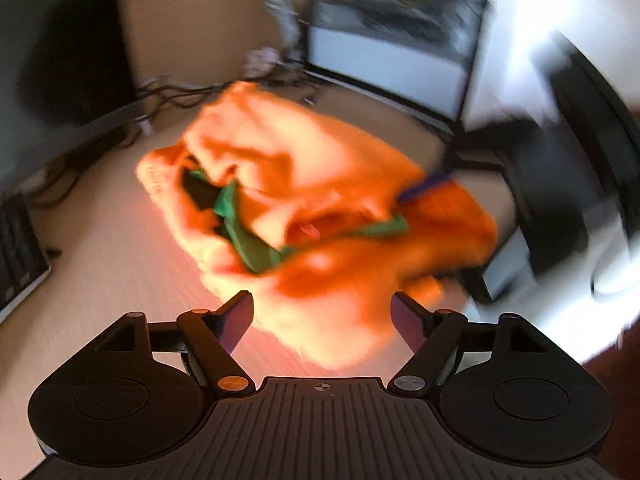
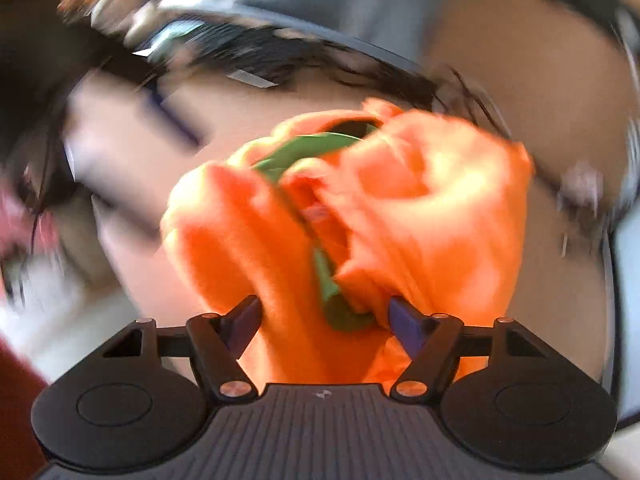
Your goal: Fold clothes
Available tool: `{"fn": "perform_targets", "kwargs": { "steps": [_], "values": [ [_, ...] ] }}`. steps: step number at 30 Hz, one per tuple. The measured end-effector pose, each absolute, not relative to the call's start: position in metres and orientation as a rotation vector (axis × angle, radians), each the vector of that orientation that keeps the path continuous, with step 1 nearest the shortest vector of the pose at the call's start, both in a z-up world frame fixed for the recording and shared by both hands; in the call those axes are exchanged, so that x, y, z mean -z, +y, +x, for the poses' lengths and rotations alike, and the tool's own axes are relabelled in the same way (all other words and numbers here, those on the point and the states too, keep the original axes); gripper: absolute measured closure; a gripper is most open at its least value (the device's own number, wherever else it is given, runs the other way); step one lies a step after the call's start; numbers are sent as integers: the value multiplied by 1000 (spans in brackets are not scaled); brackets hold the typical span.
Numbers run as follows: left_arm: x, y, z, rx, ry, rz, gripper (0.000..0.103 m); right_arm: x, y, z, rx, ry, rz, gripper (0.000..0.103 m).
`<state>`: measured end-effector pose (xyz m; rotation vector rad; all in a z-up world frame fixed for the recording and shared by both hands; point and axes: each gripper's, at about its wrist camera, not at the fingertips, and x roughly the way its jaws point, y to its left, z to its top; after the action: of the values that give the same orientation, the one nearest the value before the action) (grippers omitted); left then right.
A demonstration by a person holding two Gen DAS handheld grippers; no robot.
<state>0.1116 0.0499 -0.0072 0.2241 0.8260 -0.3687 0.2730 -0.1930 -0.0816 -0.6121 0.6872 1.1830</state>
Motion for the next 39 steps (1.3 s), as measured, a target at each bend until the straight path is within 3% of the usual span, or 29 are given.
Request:
{"fn": "perform_targets", "kwargs": {
  "steps": [4,7,9,11,18,22,23,24,27,30,34,39],
  "values": [
    [29,21,116,349,799,467,19,79,-202,286,-1178,757,-516,32],
    [42,13,133,315,779,524,18,69,-211,267,-1211,663,-570,28],
    [42,19,147,287,794,456,18,66,-217,250,-1202,528,-681,14],
    [37,31,159,271,811,330,18,70,-227,235,-1190,437,-777,9],
    [23,57,187,247,831,-22,19,98,-206,229,-1150,292,-913,8],
    [18,54,189,264,813,-59,19,109,-180,236,-1112,187,-993,9],
    [17,50,185,276,810,-23,19,106,-177,242,-1127,213,-990,19],
    [15,46,180,290,804,22,19,103,-173,249,-1145,247,-984,41],
    [12,34,158,343,768,215,12,84,-171,275,-1206,465,-845,74],
    [17,20,134,384,686,471,9,65,-178,278,-1231,546,-796,84],
    [27,7,122,430,561,721,9,41,-187,271,-1300,640,-805,86],
    [32,-5,133,616,537,697,11,16,-202,246,-1349,652,-913,90]
  ]
}}
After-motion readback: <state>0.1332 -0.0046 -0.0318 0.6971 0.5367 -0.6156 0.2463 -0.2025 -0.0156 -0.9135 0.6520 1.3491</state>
